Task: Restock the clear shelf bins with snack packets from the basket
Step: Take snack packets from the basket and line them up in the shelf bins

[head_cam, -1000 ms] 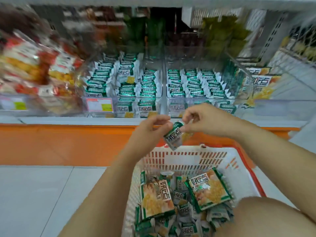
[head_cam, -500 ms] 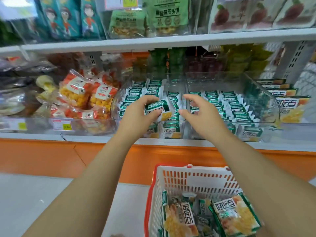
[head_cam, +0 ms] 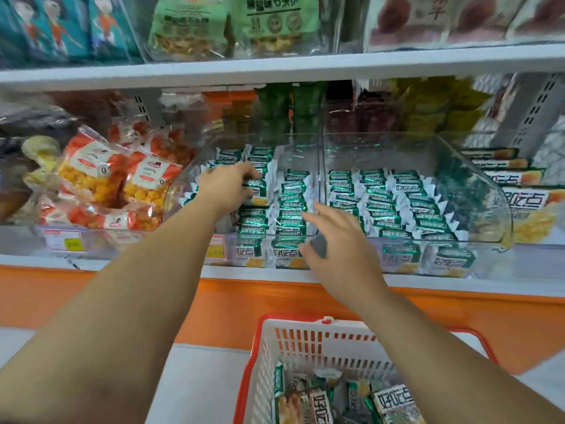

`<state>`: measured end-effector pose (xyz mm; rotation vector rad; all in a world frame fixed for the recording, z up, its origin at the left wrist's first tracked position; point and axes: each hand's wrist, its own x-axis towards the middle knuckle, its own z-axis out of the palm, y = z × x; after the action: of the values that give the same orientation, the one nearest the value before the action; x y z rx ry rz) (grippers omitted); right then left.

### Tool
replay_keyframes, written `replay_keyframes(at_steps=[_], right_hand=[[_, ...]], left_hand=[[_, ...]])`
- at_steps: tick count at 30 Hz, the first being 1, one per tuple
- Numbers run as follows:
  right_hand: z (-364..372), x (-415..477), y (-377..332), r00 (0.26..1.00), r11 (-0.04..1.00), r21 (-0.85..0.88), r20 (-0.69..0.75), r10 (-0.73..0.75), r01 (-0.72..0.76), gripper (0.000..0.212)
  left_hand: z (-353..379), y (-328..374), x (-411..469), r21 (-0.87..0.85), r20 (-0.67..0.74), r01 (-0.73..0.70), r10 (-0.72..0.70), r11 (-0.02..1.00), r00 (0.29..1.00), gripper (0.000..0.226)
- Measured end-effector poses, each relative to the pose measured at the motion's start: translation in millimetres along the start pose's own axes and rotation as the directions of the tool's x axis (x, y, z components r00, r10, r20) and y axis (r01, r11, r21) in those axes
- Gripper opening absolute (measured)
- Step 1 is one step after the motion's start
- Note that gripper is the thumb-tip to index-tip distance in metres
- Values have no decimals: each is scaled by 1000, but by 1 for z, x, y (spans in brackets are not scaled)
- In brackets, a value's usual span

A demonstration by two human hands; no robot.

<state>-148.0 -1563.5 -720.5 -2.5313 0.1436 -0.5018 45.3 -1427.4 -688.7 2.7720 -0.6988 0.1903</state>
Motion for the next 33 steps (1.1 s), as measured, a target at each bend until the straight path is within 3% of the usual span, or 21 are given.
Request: replay_keyframes(at_steps=[13,16,19,21,25,28,33], right_hand=[[4,3,5,999,998,24,-7,-50,50,42],[1,4,6,999,995,87,-23,-44,46,38],[-9,4,6,998,995,98,-54,-30,35,32],[-18,4,5,999,990,137,-31,-11,15,29],[-29,-19,17,994,972,236,108,-15,-11,20],[-25,-51,51,958,959,251,280,60,-133,14],[5,-89,125,831,912,147,486,270,-382,15]], left_hand=[[-2,10,-1,120,-7,108,-108,987,994,40],[-5,17,-31,0,-231,37,-36,999,972,34],[6,32,-79,-171,-503,-230,116,958,857,24],[22,43,-111,-224,-561,-346,170,911,810,24],[74,58,-162,-372,-488,-286,76,883,869,30],[121,61,-197,-397,-368,-180,23,900,930,24],[193,58,-235,-442,24,130,-134,887,991,26]])
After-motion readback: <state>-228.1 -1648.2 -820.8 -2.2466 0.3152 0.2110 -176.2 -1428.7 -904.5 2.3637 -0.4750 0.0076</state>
